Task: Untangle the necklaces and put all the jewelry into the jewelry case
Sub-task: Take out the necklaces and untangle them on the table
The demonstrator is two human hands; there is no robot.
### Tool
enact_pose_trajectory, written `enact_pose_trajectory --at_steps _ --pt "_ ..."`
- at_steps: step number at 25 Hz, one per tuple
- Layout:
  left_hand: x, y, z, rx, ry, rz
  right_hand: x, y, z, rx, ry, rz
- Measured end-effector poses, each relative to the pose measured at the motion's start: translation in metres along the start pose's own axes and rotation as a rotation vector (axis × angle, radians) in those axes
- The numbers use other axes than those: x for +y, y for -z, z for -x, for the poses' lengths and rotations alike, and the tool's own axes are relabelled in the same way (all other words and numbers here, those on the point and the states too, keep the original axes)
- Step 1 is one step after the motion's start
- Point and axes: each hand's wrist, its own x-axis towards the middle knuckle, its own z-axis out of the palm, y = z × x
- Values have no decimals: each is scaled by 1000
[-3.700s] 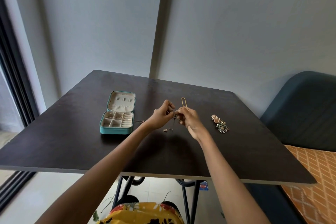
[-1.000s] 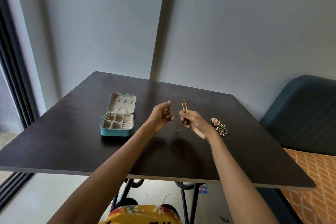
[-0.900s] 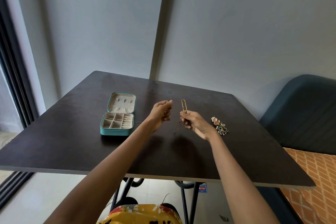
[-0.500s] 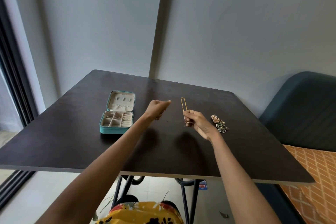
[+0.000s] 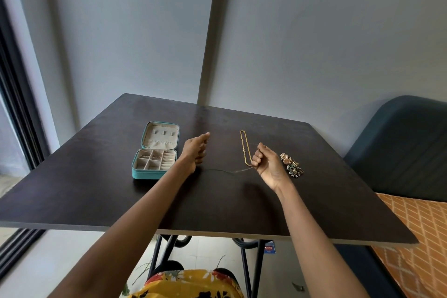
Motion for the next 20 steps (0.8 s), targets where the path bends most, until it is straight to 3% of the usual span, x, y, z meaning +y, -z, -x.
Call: enact_pose_trajectory --at_steps 9,11,15,20 --pt "13 11 -11 22 18 218 -5 4 7 28 -51 -303" --pt "17 14 -12 -13 26 171 -9 8 7 0 -41 -358" --pt "25 11 -16 -28 -45 -194 -15 11 4 -22 17 -435" --pt "30 -2 -30 -219 -134 -1061 -26 10 3 3 62 -351"
